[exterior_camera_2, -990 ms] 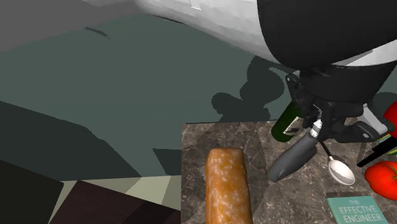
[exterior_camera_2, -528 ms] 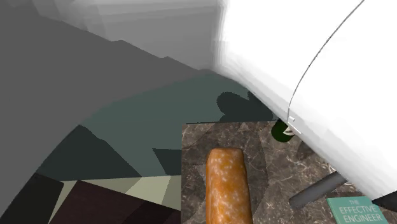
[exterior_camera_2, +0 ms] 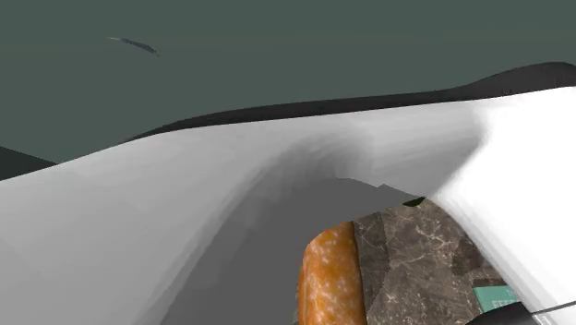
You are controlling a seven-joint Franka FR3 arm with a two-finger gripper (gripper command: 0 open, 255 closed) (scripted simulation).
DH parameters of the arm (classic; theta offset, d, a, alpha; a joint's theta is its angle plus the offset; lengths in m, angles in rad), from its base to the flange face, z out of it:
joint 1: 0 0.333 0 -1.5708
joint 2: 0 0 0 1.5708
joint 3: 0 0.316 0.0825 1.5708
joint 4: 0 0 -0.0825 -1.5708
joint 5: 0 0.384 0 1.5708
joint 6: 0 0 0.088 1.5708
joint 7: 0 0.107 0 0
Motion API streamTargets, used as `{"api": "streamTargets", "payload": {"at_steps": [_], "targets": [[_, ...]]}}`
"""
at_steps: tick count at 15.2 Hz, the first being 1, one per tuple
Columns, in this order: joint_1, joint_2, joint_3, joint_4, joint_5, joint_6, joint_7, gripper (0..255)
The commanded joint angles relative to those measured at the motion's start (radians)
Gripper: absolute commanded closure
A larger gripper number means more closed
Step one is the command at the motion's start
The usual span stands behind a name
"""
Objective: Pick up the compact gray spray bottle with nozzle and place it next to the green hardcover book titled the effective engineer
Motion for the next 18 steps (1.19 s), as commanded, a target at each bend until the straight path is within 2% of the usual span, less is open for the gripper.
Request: {"api": "streamTargets", "payload": {"at_steps": [1,6,18], "targets": [[-0.028,0.044,-0.013,0.021,0.032,0.025,-0.049,255],[-0.108,0.17,-0.028,0.111,0.117,0.06,-0.16,255],[-0.108,0.197,-0.022,-0.014,0.127,0.211,-0.161,255]]}}
